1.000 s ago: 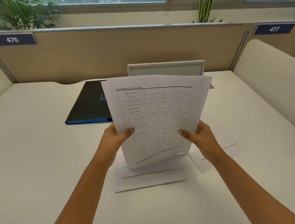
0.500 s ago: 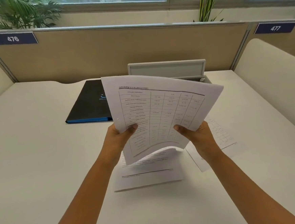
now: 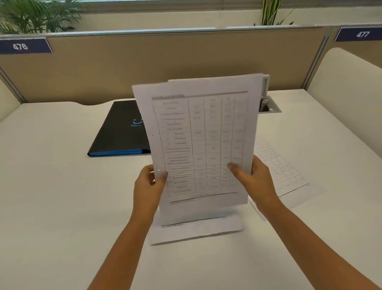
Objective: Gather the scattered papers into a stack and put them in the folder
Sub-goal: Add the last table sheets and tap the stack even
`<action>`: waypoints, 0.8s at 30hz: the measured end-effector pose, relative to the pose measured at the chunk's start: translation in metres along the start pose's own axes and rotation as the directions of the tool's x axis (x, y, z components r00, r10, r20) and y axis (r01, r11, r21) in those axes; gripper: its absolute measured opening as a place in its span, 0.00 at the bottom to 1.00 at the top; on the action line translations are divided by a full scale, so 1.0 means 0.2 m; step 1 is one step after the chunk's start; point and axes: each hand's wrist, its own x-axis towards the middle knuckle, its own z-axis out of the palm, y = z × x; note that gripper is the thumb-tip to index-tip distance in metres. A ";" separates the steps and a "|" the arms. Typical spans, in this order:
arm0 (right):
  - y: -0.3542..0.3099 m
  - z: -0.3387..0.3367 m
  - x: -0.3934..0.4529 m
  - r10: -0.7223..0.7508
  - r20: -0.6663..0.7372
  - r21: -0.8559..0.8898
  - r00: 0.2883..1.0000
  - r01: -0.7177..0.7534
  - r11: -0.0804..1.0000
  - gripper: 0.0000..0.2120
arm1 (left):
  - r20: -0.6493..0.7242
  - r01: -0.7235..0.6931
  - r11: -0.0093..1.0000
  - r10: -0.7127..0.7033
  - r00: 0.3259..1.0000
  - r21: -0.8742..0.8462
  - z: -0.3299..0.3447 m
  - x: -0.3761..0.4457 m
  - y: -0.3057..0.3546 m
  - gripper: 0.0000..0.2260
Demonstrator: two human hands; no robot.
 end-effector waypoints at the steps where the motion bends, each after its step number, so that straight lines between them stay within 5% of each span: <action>1: -0.01 0.01 0.00 -0.008 -0.004 -0.022 1.000 0.007 1.000 0.13 | -0.012 -0.011 1.000 0.011 1.000 0.026 -0.01 0.01 -0.01 0.08; 12: 0.19 0.13 -0.05 0.151 0.046 -0.347 0.988 -0.126 0.929 0.28 | -0.098 0.131 0.944 -0.106 0.990 0.303 -0.02 -0.04 -0.23 0.16; 20: 0.30 0.15 -0.07 0.248 0.044 -0.647 0.968 -0.161 0.745 0.36 | -0.131 0.240 0.870 -0.203 0.970 0.430 -0.02 -0.04 -0.27 0.21; 24: 0.31 0.18 -0.09 0.209 0.037 -0.755 0.977 -0.110 0.646 0.34 | -0.056 0.317 0.903 -0.315 0.947 0.290 -0.01 -0.01 -0.23 0.05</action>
